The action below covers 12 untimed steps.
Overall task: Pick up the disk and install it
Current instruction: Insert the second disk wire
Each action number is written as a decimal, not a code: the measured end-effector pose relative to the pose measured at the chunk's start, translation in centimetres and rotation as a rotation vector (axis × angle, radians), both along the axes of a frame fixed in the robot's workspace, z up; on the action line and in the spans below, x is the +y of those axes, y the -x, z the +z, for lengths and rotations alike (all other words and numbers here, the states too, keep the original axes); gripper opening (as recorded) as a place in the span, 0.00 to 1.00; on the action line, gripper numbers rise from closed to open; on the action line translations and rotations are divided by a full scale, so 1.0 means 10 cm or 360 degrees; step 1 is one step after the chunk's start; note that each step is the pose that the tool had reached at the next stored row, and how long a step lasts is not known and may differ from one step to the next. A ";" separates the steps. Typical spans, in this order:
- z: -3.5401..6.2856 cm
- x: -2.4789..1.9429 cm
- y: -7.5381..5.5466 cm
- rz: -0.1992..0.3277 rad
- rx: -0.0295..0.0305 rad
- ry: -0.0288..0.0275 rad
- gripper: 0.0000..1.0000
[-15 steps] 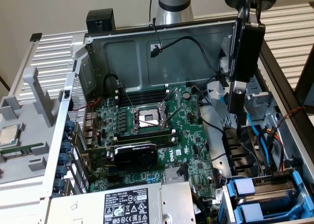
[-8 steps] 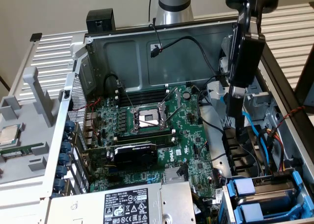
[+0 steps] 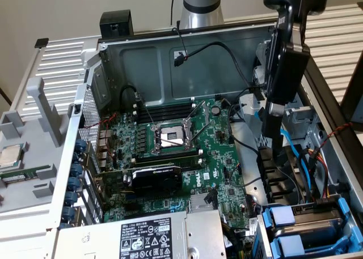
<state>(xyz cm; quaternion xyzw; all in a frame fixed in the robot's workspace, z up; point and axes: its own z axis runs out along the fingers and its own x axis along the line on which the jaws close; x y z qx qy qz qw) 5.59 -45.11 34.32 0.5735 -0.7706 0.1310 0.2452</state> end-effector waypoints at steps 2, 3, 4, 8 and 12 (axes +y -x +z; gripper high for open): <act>0.000 0.000 0.00 0.0000 0.00001 -0.00002 0.16; 0.001 0.000 0.00 0.0000 0.00001 0.00000 0.16; 0.003 0.000 0.00 0.0000 -0.00002 0.00000 0.16; 0.084 -0.006 0.00 0.0001 -0.00062 -0.00059 0.16; 0.187 -0.036 0.00 0.0008 -0.00073 -0.00119 0.16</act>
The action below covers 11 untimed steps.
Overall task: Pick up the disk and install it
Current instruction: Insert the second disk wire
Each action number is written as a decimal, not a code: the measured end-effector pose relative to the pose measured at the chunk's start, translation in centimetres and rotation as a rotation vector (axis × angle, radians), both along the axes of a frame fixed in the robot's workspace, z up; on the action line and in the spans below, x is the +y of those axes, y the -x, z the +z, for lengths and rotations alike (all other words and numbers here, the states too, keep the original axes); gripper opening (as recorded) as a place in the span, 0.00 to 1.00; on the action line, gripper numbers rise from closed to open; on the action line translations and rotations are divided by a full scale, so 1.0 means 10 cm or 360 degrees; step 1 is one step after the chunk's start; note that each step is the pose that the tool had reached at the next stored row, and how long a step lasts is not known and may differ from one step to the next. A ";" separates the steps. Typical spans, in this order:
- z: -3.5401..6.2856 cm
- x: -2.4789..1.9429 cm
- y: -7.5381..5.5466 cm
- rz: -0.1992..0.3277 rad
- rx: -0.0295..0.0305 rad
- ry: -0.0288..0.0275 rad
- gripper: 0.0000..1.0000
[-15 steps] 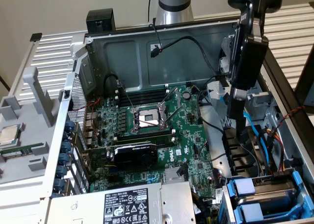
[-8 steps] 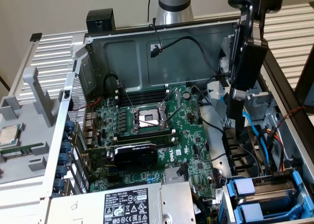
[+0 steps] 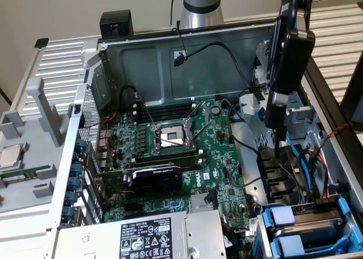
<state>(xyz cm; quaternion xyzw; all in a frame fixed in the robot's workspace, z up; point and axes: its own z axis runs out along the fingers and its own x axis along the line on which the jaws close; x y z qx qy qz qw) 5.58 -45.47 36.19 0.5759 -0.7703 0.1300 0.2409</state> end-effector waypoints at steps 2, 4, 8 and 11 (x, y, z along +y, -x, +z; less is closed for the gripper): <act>0.031 -0.019 0.00 0.0004 -0.00002 -0.00121 0.16; 0.051 -0.038 0.00 0.0007 -0.00003 -0.00359 0.16; 0.070 -0.079 0.01 0.0009 -0.00005 -0.01102 0.16; 0.094 -0.115 0.02 0.0011 -0.00006 -0.01507 0.16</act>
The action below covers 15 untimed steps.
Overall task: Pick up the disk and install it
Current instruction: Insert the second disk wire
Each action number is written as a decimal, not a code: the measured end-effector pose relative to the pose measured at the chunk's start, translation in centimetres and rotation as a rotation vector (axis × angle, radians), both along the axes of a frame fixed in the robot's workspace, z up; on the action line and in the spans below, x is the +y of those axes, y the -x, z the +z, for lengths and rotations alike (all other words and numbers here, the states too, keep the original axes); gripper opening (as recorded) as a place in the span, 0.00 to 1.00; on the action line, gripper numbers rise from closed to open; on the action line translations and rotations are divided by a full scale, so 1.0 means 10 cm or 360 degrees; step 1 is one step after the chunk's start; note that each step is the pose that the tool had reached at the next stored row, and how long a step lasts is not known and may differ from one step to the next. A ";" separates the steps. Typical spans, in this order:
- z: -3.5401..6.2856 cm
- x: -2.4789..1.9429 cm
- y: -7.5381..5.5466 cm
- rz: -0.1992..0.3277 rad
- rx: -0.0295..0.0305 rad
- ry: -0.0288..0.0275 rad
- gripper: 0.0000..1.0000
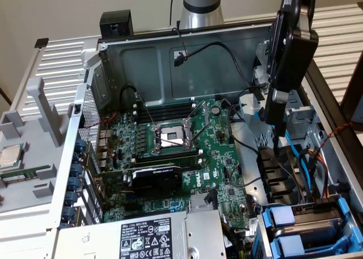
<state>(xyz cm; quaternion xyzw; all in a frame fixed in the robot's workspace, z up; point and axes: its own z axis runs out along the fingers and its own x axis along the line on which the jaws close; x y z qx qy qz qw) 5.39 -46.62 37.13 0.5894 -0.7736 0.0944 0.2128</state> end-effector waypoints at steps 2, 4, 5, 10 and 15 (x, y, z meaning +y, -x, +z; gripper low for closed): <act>0.020 -0.027 0.01 0.0001 0.00001 -0.00193 0.16; 0.043 -0.055 0.01 0.0002 0.00001 -0.00364 0.16; 0.054 -0.069 0.02 0.0003 0.00001 -0.00451 0.16; 0.100 -0.143 0.03 0.0004 0.00000 -0.01023 0.16; 0.132 -0.249 0.03 0.0005 0.00000 -0.01347 0.16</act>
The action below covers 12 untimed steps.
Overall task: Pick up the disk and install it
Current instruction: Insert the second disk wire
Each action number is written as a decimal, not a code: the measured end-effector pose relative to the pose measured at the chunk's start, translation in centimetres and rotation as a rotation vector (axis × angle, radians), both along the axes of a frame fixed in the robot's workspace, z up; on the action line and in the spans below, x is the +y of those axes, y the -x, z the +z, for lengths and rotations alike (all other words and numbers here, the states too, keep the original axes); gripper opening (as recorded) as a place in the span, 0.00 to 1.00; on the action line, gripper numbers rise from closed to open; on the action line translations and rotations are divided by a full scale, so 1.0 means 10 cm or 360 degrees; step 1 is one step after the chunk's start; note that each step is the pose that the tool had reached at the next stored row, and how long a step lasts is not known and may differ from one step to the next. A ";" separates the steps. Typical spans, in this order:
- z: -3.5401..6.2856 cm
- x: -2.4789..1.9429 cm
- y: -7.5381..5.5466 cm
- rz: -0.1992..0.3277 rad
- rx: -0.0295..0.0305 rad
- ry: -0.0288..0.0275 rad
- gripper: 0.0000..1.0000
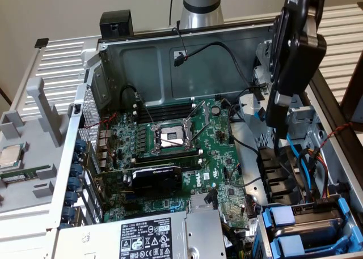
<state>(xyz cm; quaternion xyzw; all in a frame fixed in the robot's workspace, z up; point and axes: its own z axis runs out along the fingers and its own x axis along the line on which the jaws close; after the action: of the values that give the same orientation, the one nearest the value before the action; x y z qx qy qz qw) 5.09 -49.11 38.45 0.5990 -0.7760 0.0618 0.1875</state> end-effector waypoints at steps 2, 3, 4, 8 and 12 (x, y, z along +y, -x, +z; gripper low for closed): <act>0.015 -0.036 0.00 0.0000 0.00000 -0.00159 0.16; 0.019 -0.051 0.00 0.0000 0.00000 -0.00242 0.16; 0.021 -0.069 0.00 0.0000 0.00000 -0.00335 0.16; 0.022 -0.132 -0.01 0.0001 -0.00064 -0.00704 0.16; 0.022 -0.217 -0.02 0.0001 -0.00218 -0.00947 0.16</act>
<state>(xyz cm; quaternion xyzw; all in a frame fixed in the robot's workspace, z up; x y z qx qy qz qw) 5.31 -51.28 38.67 0.6042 -0.7785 0.0429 0.1643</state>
